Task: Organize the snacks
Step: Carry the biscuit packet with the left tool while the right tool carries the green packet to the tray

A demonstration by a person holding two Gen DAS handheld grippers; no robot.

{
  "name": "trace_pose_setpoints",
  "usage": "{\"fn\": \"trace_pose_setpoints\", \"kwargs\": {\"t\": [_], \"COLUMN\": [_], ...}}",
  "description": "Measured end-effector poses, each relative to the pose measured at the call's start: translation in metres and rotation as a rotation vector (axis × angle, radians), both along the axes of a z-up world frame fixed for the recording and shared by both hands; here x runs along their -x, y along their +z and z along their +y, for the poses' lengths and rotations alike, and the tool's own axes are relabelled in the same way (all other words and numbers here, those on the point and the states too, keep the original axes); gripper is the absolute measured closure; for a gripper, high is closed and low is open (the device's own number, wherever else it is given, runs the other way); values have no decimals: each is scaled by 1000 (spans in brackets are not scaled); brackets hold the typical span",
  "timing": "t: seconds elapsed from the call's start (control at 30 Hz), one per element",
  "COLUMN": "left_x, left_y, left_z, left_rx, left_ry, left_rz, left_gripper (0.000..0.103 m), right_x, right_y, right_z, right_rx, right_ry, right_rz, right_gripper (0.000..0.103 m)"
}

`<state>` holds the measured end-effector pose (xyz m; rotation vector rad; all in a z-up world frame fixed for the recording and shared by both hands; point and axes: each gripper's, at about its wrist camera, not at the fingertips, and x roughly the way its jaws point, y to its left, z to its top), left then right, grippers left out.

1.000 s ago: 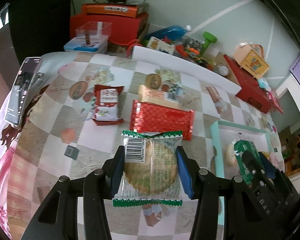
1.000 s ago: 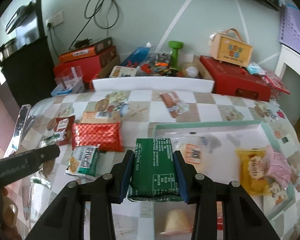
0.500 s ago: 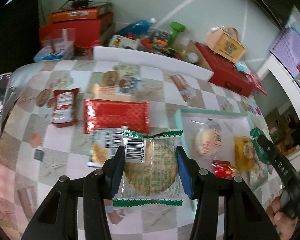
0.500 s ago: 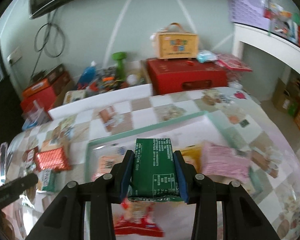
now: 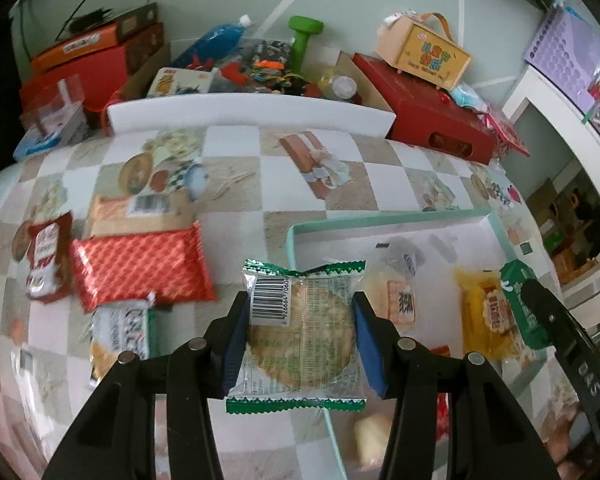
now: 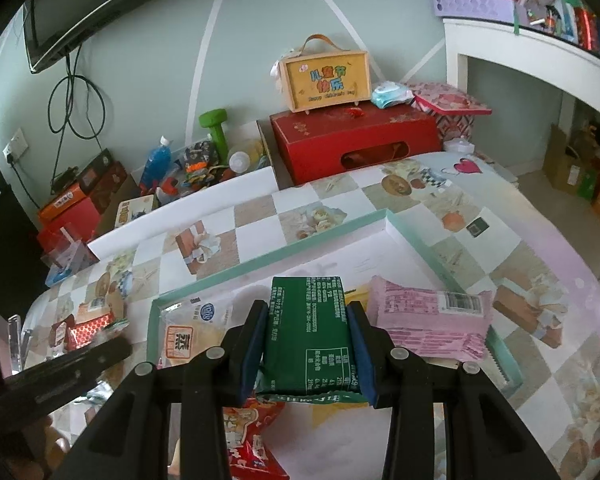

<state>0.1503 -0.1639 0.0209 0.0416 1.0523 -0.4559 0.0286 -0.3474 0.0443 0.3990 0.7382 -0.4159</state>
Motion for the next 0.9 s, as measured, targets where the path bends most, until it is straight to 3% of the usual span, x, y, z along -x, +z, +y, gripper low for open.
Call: {"fn": "trace_pose_setpoints", "kwargs": {"t": [0.3,0.8,0.9], "left_x": [-8,-15,-15], "left_y": [-14,-20,-15], "left_z": [-33,-75,-71], "left_rx": [-36,-24,-5], "left_ry": [-36,-101,-92], "left_rz": [5,26,30], "left_gripper": [52,52,49], "right_x": [-5,-11,-11], "right_y": [-6,-15,-13], "right_z": [-8,-23,-23], "right_rx": [-33,-45,-38], "right_ry": [11,6,7], "right_rz": [-10,-9,-17], "right_gripper": [61,60,53]}}
